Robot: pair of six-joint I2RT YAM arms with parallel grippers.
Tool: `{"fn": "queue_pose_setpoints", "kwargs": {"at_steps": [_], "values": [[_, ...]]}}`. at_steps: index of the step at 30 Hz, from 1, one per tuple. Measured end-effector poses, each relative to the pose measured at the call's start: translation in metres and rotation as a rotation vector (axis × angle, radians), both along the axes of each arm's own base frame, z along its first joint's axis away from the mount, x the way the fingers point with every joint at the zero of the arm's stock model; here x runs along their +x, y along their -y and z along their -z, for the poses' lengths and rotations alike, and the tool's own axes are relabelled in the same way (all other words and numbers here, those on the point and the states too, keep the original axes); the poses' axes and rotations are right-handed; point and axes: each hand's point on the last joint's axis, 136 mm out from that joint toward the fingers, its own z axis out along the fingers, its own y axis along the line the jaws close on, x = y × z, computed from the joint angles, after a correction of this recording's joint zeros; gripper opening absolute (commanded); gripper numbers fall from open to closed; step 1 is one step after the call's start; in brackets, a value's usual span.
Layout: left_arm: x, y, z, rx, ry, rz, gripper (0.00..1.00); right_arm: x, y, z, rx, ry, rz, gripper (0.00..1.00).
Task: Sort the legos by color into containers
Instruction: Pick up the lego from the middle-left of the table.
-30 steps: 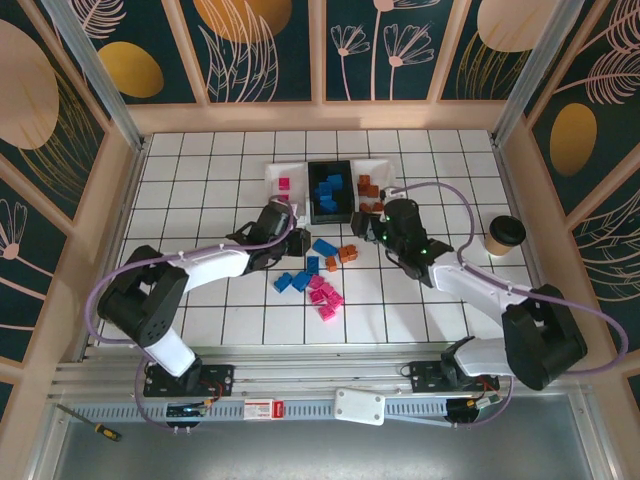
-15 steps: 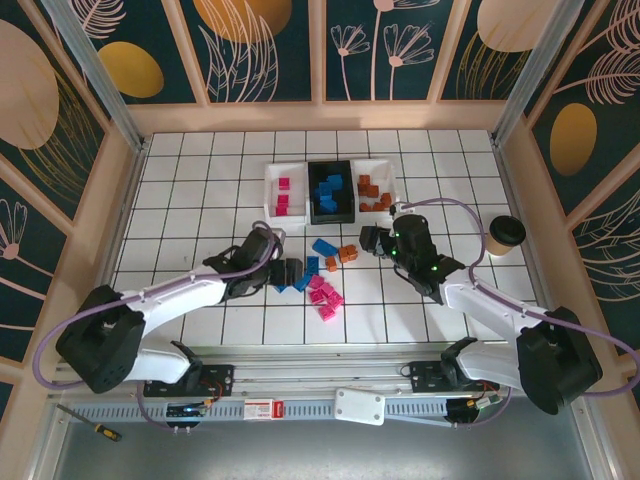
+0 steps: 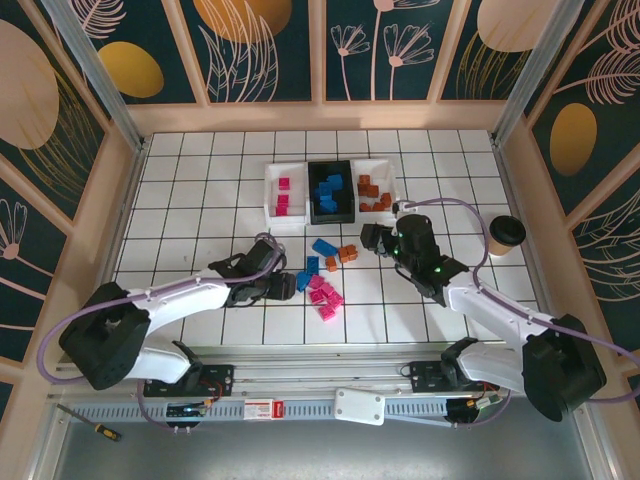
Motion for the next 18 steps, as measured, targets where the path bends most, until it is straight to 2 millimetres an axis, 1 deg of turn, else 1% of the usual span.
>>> {"fn": "queue_pose_setpoints", "kwargs": {"at_steps": [5,8,12,14,16,18], "values": [[0.004,0.002,0.012,0.027,-0.011,0.006,0.37,0.000,0.001,-0.003,0.001,0.008,0.006,0.63],[0.010,0.007,0.013,0.022,-0.002,0.011,0.21,-0.001,0.002,-0.003,0.001,0.008,0.006,0.63],[0.016,0.011,0.007,0.013,0.020,0.014,0.11,-0.001,0.002,-0.005,0.004,0.012,0.006,0.63],[0.019,0.011,-0.002,0.010,0.045,0.008,0.06,-0.001,0.002,-0.006,0.005,0.014,0.006,0.63],[0.028,0.013,-0.021,-0.002,0.091,0.000,0.02,-0.002,0.003,-0.006,0.007,0.017,0.006,0.63],[0.044,0.024,-0.047,-0.025,0.149,-0.005,0.00,-0.004,0.004,-0.005,0.006,0.015,0.006,0.63]]}}
